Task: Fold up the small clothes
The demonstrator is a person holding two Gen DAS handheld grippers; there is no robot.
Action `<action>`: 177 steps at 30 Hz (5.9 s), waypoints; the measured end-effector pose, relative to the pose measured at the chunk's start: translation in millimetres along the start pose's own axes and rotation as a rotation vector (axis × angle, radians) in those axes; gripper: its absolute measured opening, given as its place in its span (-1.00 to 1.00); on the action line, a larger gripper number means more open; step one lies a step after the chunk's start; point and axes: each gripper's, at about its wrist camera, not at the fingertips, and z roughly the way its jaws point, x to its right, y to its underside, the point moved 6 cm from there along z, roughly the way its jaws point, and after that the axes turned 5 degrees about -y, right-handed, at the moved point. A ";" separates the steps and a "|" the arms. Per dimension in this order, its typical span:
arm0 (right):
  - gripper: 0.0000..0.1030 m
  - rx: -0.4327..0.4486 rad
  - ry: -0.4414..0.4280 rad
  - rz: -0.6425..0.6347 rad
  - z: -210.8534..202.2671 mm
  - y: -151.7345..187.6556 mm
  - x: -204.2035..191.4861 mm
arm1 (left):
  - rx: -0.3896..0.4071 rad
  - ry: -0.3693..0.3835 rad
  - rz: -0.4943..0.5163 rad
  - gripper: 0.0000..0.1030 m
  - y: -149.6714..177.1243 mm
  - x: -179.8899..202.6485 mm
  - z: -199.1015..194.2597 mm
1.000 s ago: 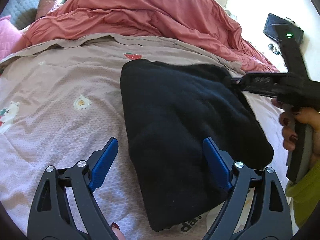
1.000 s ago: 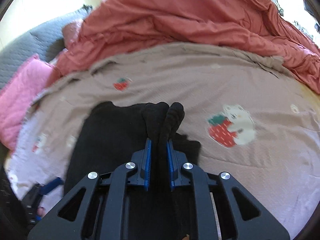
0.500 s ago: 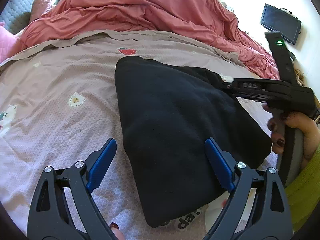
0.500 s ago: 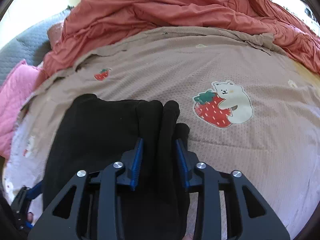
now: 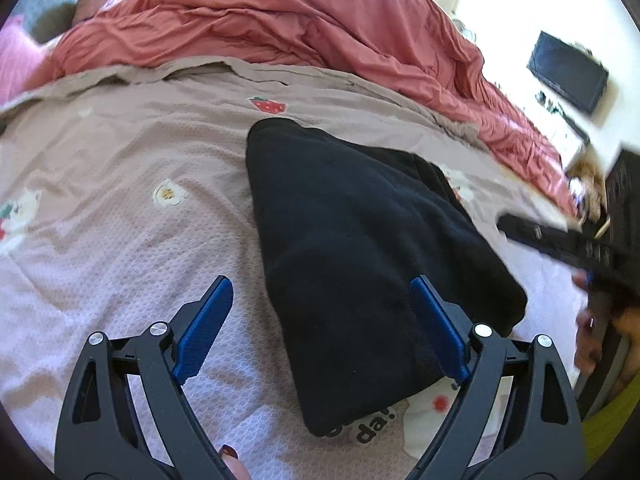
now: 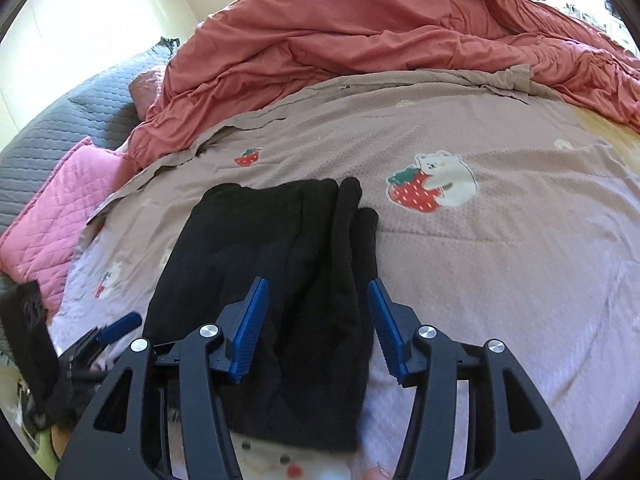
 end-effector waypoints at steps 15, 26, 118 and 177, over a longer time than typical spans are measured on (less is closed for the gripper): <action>0.28 -0.089 -0.116 0.027 11.2 34.0 -2.8 | -0.127 0.114 -0.182 0.58 20.2 -23.2 3.3; -0.57 -0.070 -0.116 -0.022 11.7 31.7 -13.5 | -0.193 0.073 -0.071 -0.24 17.9 7.5 16.9; 0.91 0.082 0.132 -0.153 -83.7 116.3 -47.5 | -0.144 -0.140 0.014 0.82 82.1 -15.8 -90.3; 0.91 0.077 0.122 -0.139 -83.2 117.0 -50.6 | -0.131 -0.204 0.010 0.82 84.3 -11.8 -98.9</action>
